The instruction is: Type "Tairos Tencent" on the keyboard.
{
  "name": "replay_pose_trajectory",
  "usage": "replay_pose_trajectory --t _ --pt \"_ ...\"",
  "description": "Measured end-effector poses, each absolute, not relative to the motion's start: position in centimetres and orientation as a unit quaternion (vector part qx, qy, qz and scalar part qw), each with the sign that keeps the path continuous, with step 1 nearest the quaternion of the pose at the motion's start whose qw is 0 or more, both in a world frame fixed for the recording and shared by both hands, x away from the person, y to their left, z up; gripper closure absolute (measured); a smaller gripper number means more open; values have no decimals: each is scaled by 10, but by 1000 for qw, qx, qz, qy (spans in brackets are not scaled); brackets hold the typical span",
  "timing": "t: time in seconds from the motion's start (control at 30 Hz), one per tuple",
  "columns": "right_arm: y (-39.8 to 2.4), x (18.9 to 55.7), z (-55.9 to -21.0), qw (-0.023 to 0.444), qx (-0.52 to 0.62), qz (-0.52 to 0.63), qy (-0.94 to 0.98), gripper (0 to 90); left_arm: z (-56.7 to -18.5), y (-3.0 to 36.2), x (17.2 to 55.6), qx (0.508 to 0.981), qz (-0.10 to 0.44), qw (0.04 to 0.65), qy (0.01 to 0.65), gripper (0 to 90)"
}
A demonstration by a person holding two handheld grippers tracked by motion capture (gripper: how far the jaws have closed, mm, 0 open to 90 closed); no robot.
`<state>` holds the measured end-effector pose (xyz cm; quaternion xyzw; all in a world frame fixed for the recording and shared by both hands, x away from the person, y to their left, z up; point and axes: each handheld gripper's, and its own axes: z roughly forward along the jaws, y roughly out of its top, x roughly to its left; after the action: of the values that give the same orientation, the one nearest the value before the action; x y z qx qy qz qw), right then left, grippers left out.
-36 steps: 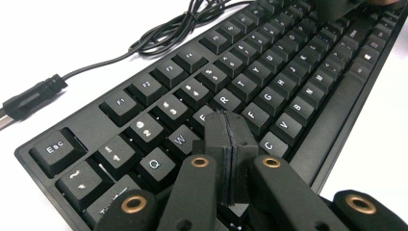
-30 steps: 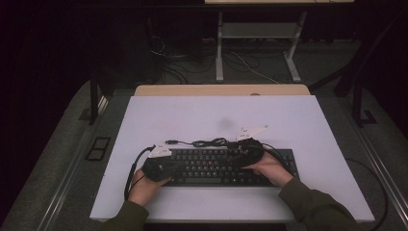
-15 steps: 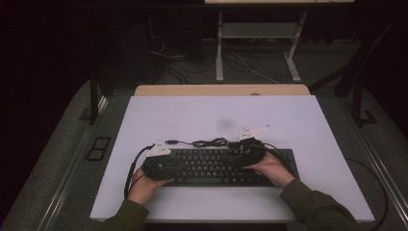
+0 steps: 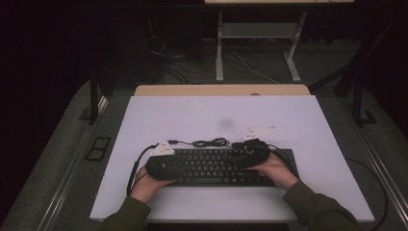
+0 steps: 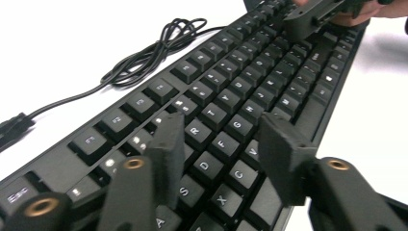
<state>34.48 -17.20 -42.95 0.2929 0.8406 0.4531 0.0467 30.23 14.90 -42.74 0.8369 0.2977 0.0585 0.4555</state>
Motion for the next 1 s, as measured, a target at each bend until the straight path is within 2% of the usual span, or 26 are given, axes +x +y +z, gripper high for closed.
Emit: replay_pose_trajectory --t 0.37,1.0 --pt "-176 345 -429 51 297 454 838 288 -426 139 298 852 31 454 258 884" --pt "-177 345 -428 54 298 456 837 286 -434 124 292 883 5 417 215 884"
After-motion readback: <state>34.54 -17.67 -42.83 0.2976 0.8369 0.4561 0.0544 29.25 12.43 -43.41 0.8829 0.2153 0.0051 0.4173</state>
